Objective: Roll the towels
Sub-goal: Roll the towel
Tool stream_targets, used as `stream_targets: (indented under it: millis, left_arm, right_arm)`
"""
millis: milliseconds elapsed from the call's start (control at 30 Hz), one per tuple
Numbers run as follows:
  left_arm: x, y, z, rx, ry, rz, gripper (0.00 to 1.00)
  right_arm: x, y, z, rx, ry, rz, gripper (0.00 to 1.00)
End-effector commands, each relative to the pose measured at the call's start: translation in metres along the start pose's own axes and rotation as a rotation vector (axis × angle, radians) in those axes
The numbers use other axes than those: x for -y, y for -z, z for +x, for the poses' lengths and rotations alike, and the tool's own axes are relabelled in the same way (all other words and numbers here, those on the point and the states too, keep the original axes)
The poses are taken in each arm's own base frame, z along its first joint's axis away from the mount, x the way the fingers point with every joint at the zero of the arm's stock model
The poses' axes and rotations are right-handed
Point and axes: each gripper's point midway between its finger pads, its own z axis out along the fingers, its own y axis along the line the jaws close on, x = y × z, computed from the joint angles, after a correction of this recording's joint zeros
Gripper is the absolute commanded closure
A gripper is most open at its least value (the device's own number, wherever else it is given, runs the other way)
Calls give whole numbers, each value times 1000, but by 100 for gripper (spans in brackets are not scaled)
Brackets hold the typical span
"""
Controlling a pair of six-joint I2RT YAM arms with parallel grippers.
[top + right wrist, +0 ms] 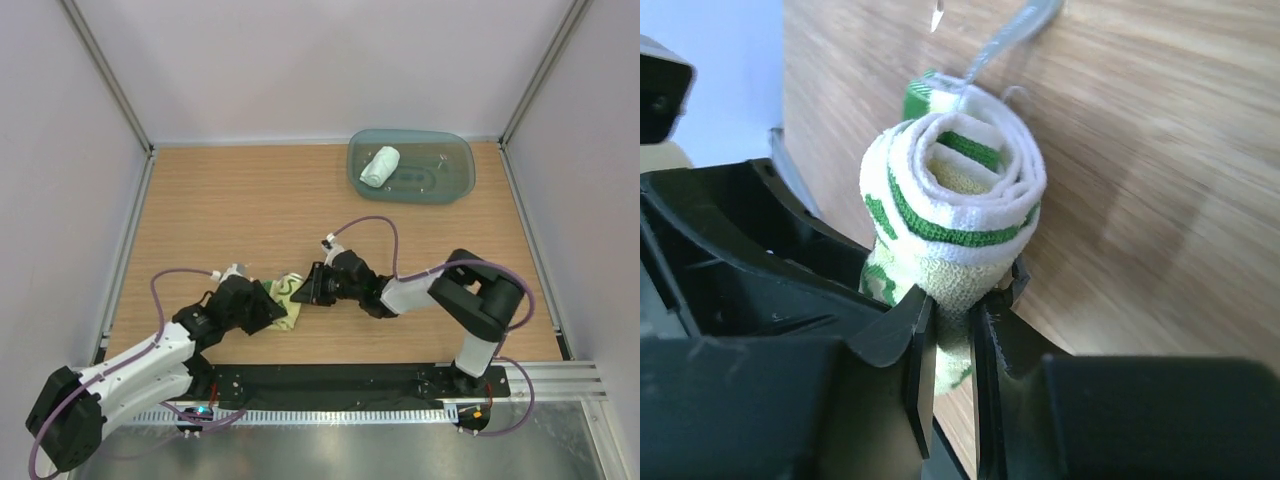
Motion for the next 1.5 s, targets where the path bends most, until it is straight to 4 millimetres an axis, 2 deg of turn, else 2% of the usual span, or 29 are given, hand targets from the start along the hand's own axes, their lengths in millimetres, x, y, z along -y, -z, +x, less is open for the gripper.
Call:
stream_targets:
  millis: [0, 33, 100, 133, 167, 233, 267, 300, 333, 367, 400, 500, 533, 667, 933, 1067, 1200, 1333, 1400, 1467]
  left_arm:
    - [-12, 9, -7, 0, -181, -115, 48]
    - [2, 12, -14, 19, -203, -98, 44]
    - [4, 13, -18, 39, -280, -141, 37]
    - [12, 14, -20, 52, -310, -140, 35]
    - [30, 18, -20, 70, -360, -116, 34]
    - [39, 18, -26, 126, -454, -150, 34]
    - [48, 19, -17, 122, -518, -137, 34]
    - [63, 19, -15, 132, -553, -127, 34]
    - [69, 18, -17, 159, -606, -136, 34]
    - [84, 19, -8, 159, -651, -105, 34]
    - [84, 13, -3, 152, -696, -124, 34]
    - [102, 8, 14, 167, -808, -85, 29]
    - [100, 1, 19, 165, -842, -103, 26]
    - [114, -11, 31, 196, -976, -95, 20]
    - [132, -24, 42, 227, -1104, -78, 19]
    - [132, -35, 47, 212, -1149, -100, 20]
    - [113, -51, 49, 184, -1181, -199, 25]
    - [115, -55, 53, 172, -1192, -195, 30]
    - [115, -53, 57, 168, -1210, -175, 27]
    - [124, -46, 64, 166, -1199, -107, 23]
  right_arm:
    - [37, 31, -23, 104, 65, 287, 96]
    - [42, 38, -34, 145, 81, 356, 98]
    - [54, 56, -29, 111, 86, 463, 98]
    - [50, 58, -34, 111, 97, 484, 99]
    - [59, 67, -28, 85, 97, 545, 99]
    - [59, 72, -30, 73, 92, 596, 99]
    - [66, 78, -24, 42, 87, 642, 99]
    - [70, 79, -22, 35, 84, 669, 99]
    - [67, 78, -24, 31, 71, 677, 99]
    - [71, 81, -20, 11, 63, 708, 99]
    - [73, 81, -18, -1, 56, 723, 99]
    - [70, 80, -19, -20, 42, 737, 99]
    - [66, 78, -20, -21, 43, 731, 99]
    - [57, 77, -20, -43, 33, 712, 99]
    - [46, 74, -14, -80, 15, 665, 99]
    - [40, 73, -14, -90, 7, 645, 99]
    - [32, 73, -19, -86, 5, 632, 99]
    - [21, 70, -13, -120, -23, 594, 99]
    - [21, 70, -14, -114, -29, 593, 99]
    - [22, 70, -15, -106, -33, 598, 99]
